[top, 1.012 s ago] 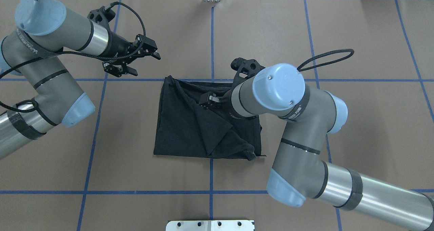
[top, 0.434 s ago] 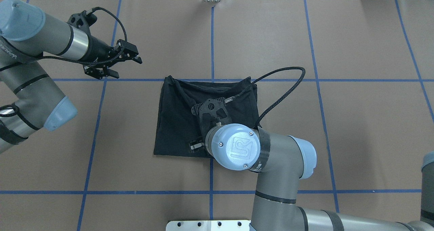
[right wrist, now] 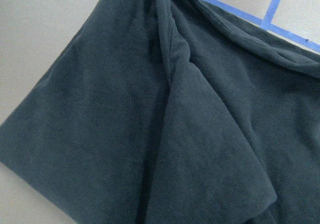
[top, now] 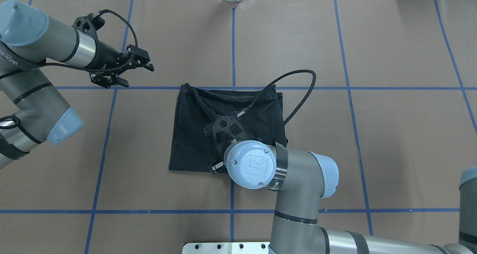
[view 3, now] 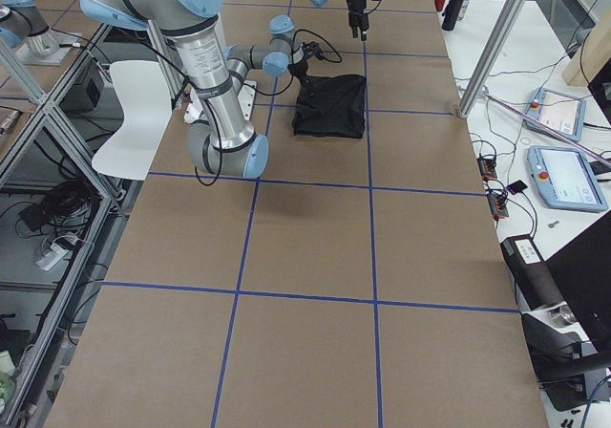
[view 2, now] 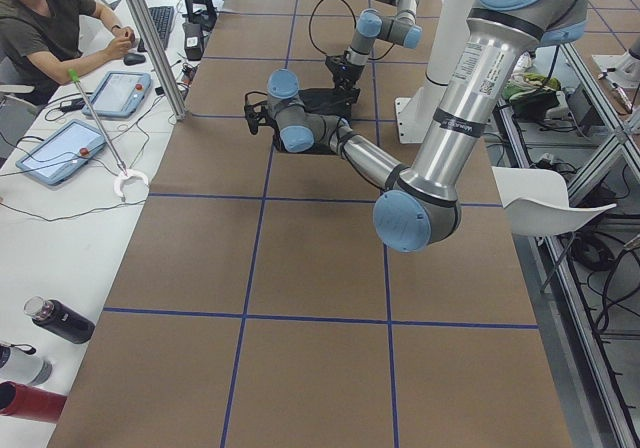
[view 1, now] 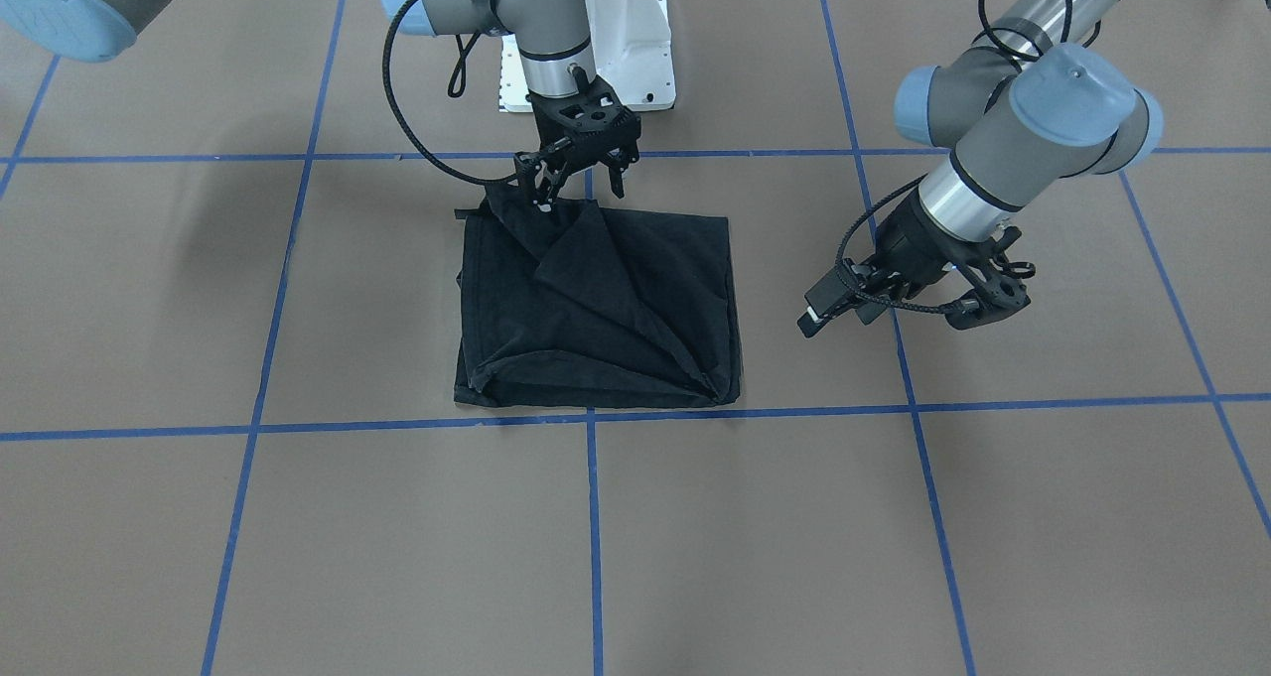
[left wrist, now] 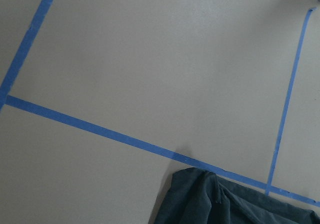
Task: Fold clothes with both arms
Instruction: 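Press and smooth the folded shirt's top with the right gripper, then raise the right gripper off the shirt toward its far edge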
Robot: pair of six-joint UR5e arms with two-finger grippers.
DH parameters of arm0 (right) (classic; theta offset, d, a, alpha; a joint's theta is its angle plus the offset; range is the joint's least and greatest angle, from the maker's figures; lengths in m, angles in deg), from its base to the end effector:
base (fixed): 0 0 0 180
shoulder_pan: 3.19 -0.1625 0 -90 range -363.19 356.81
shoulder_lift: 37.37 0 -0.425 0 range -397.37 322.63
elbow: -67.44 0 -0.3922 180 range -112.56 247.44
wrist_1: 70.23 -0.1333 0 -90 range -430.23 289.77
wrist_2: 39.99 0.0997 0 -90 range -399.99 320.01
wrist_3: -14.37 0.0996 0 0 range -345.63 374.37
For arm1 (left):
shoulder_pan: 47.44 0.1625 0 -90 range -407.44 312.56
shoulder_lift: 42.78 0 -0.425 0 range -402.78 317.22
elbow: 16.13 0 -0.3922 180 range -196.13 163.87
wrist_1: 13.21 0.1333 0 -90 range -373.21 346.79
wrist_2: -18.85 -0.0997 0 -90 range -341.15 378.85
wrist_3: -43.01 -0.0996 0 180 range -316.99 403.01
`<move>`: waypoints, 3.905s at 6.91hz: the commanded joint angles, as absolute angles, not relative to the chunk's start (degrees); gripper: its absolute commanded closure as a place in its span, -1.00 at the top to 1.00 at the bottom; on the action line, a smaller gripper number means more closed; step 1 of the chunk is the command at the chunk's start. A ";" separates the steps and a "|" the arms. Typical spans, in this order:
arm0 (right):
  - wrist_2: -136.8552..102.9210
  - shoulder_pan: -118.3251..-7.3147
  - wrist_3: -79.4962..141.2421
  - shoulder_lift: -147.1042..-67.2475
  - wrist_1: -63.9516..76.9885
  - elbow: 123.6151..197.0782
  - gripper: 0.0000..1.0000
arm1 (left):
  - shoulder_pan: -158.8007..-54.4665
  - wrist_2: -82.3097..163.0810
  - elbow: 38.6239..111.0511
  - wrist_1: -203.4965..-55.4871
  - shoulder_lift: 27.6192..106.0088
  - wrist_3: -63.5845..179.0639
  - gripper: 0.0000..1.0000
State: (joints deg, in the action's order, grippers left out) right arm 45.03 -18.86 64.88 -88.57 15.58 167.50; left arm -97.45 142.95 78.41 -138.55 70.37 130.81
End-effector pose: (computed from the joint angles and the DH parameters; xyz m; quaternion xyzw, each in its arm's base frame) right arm -0.6006 -0.3159 0.1783 0.2410 -0.3775 -0.1655 0.8787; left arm 0.3475 -0.5348 0.3196 -0.0046 0.5588 -0.1902 0.8072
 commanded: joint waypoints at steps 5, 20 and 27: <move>44.56 -17.52 63.94 -88.08 15.73 165.17 0.24 | -97.36 142.87 78.00 -138.54 70.33 130.81 0.99; 48.17 -23.74 62.55 -92.12 17.93 172.65 -1.00 | -97.36 142.87 78.26 -138.46 70.60 130.90 0.99; 49.22 -33.60 59.37 -92.65 16.87 164.22 -1.00 | -97.18 142.78 78.53 -138.46 71.13 131.08 0.99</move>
